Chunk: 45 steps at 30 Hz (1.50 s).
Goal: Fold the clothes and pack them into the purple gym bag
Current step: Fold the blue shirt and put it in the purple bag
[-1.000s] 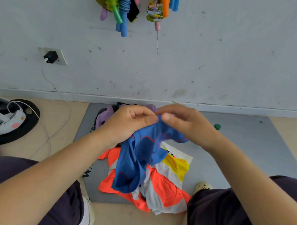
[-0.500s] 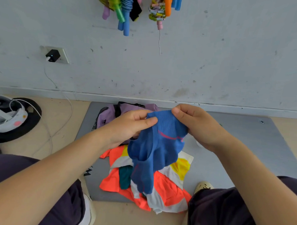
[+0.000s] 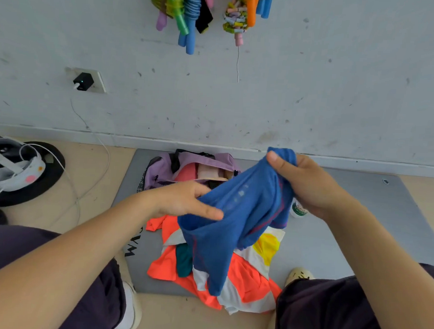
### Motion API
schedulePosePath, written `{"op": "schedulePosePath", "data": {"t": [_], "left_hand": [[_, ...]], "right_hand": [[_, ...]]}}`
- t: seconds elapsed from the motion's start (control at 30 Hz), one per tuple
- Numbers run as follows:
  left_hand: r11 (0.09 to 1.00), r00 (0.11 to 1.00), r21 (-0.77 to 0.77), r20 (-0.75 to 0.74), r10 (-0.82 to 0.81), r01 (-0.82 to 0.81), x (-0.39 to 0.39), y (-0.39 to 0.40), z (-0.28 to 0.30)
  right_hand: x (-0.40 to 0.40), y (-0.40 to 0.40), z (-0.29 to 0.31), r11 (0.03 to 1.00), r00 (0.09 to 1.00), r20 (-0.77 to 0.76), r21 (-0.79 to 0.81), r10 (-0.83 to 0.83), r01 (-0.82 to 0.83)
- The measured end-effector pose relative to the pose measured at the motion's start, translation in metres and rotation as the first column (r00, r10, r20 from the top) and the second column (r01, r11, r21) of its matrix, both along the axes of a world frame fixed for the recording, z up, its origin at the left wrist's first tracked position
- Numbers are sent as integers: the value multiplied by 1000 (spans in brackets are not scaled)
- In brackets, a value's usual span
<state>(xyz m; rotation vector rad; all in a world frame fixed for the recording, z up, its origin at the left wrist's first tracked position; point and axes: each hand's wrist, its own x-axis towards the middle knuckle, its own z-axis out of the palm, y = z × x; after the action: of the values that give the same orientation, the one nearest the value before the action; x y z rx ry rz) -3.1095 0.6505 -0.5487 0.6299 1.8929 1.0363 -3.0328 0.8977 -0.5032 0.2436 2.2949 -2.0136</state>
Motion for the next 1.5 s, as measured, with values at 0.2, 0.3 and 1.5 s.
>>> {"op": "schedulePosePath", "data": {"t": [0.2, 0.3, 1.5], "left_hand": [[985, 985, -9, 29, 171, -171, -5, -22, -24], [932, 936, 93, 13, 351, -351, -1, -25, -18], [923, 858, -177, -458, 230, -342, -24, -49, 28]], "right_hand": [[-8, 30, -24, 972, 971, 68, 65, -231, 226], [-8, 35, -30, 965, 963, 89, 86, -255, 247], [6, 28, 1, 940, 998, -5, 334, -67, 64]]}}
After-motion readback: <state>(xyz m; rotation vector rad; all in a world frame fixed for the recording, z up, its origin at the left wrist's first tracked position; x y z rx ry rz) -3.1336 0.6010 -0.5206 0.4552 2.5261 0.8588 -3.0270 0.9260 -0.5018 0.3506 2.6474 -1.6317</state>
